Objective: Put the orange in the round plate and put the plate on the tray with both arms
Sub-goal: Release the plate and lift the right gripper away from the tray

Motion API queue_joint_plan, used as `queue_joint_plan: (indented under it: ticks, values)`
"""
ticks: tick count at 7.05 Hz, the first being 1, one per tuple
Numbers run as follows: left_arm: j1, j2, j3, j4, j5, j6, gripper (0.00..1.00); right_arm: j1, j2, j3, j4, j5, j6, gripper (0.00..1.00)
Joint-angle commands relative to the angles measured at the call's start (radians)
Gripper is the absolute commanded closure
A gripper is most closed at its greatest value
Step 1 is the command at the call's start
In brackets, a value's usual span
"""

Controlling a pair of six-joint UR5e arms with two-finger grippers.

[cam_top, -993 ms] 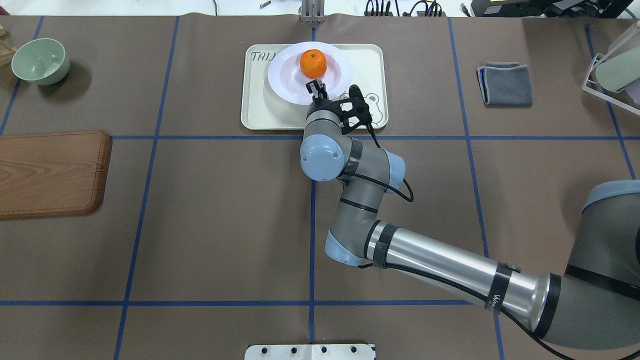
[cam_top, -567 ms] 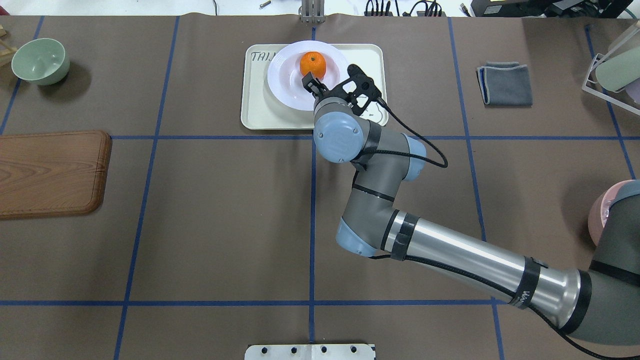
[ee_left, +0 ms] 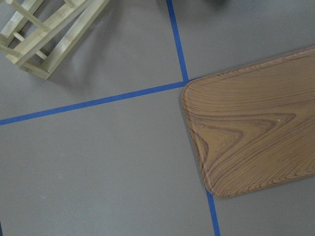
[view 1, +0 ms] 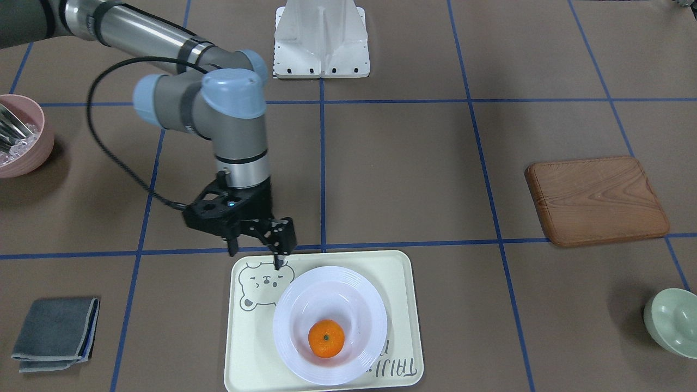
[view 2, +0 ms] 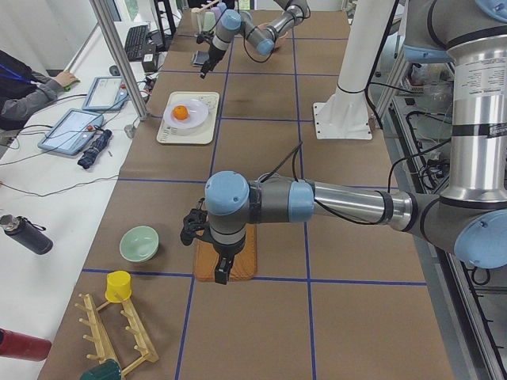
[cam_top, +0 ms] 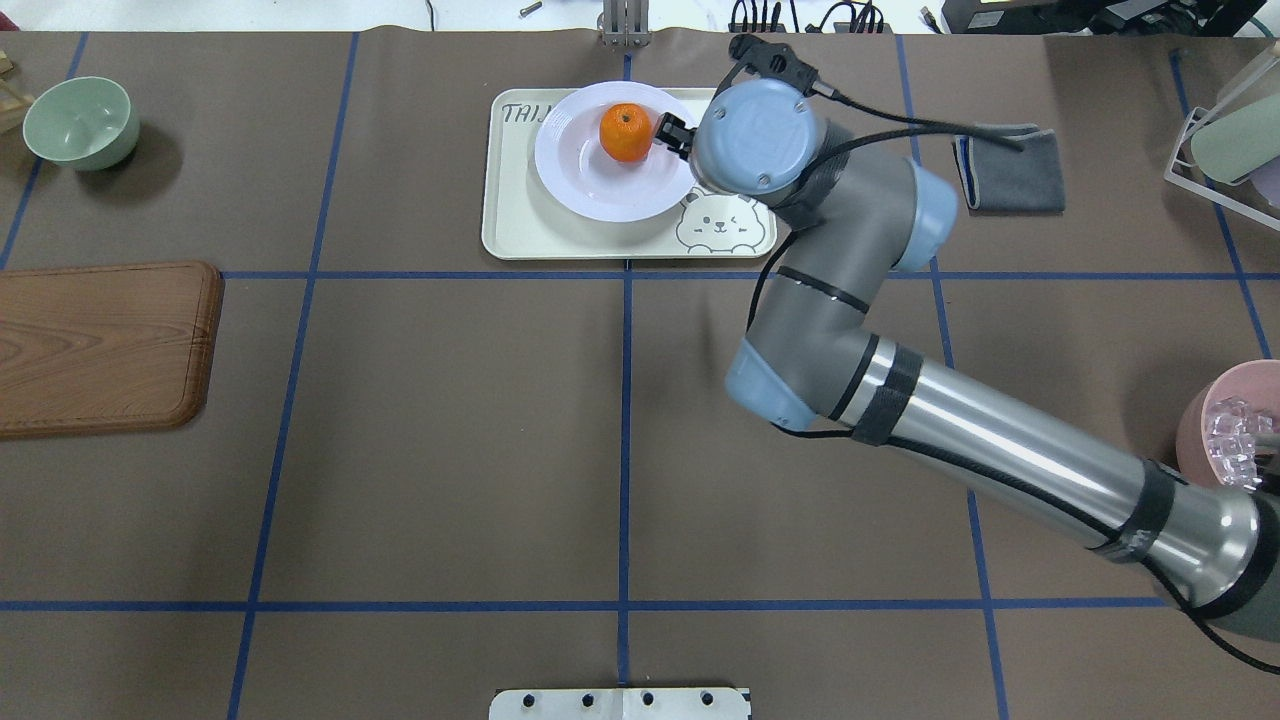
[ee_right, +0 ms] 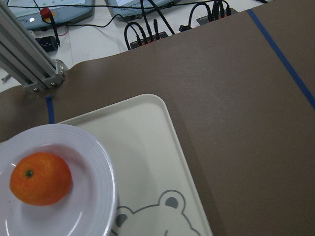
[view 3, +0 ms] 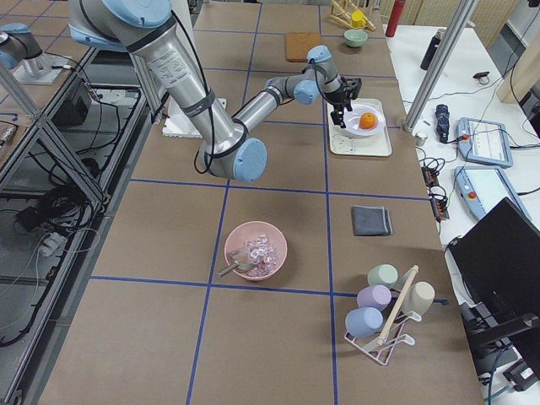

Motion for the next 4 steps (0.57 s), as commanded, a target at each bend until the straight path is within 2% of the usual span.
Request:
queue_joint_plan:
  ticks: [1, 2, 3, 4]
  values:
    - [0.000, 0.056, -0.008, -0.102, -0.002, -0.016, 0.01, 0.233, -0.174, 0.131, -0.087, 0.270, -0.435, 0.00]
    - [0.002, 0.060, -0.008, -0.103, -0.002, -0.012, 0.01, 0.365, -0.247, 0.161, -0.153, 0.388, -0.657, 0.00]
    - [0.002, 0.060, -0.008, -0.103, 0.000, -0.010, 0.01, 0.484, -0.315, 0.161, -0.199, 0.445, -0.853, 0.00]
    - [0.002, 0.059, -0.008, -0.098, 0.000, -0.012, 0.01, 0.577, -0.382, 0.156, -0.219, 0.455, -0.973, 0.00]
